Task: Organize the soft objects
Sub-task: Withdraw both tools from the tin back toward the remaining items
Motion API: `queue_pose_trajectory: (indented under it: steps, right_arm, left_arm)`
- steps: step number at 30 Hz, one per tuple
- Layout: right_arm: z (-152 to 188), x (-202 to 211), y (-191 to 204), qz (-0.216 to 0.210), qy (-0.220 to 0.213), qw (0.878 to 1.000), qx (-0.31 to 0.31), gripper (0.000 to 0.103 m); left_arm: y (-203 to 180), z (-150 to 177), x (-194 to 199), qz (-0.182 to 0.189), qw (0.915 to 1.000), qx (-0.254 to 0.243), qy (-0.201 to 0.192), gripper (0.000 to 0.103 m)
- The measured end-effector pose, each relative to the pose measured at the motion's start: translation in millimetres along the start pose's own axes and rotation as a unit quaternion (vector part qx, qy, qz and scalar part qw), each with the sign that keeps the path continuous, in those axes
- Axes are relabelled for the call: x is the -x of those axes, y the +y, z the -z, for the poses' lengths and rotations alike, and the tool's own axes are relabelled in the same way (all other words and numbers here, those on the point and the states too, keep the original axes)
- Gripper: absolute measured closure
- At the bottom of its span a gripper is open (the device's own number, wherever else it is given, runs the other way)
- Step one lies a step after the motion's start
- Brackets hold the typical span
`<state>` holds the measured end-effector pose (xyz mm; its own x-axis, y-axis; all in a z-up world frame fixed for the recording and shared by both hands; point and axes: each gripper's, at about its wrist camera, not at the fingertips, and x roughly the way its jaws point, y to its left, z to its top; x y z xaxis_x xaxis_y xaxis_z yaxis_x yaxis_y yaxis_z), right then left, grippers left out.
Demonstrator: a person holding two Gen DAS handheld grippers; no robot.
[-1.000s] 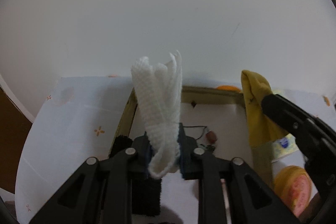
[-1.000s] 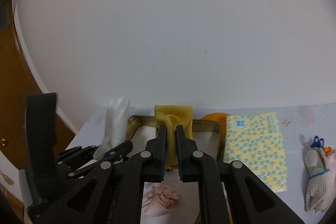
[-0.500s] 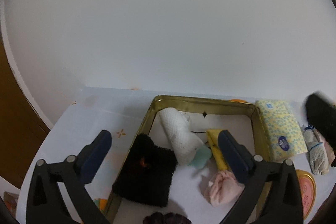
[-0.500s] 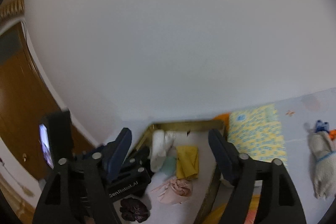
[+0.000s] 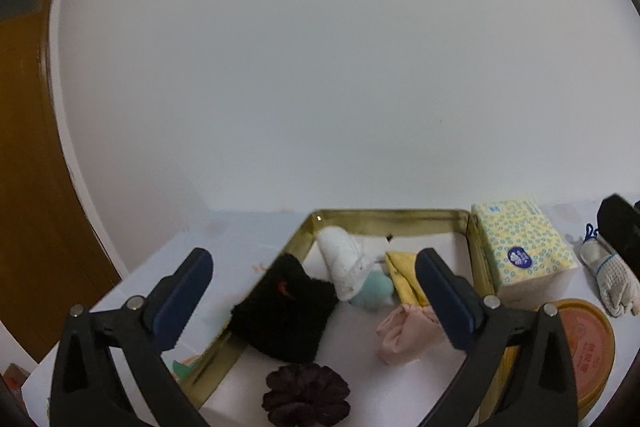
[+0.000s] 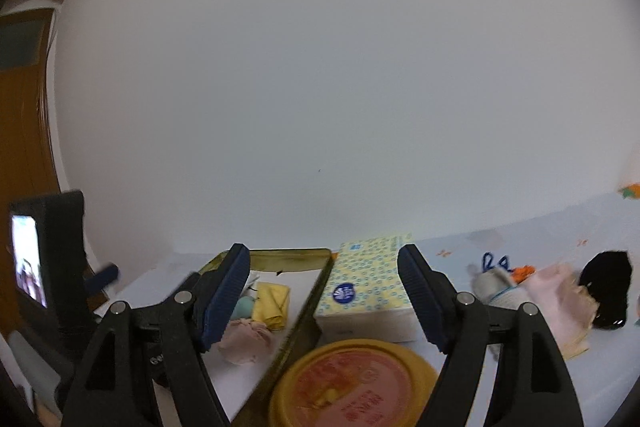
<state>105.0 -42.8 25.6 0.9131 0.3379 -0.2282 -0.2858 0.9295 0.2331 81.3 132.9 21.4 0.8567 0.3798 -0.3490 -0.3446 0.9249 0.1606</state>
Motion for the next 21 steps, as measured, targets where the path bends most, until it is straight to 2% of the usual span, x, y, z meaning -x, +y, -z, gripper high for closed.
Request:
queue_pose_trajectory:
  steps: [4, 6, 14, 21]
  right_arm:
    - [6, 6, 4, 0.01, -0.006, 1.0, 0.02, 0.025]
    - [4, 24, -2, 0.011, -0.01, 1.0, 0.024, 0.025]
    - [8, 34, 6, 0.027, -0.016, 0.997, 0.067, 0.025]
    - [4, 51, -2, 0.042, -0.021, 0.996, 0.082, 0.025]
  left_arm:
    - [4, 1, 7, 0.019, 0.9996, 0.022, -0.003, 0.001]
    - [4, 3, 11, 0.021, 0.9994, 0.026, -0.008, 0.001]
    - [-5, 13, 30, 0.03, 0.9982, 0.029, -0.042, 0.001]
    - [-14, 24, 42, 0.056, 0.997, 0.03, -0.043, 0.001]
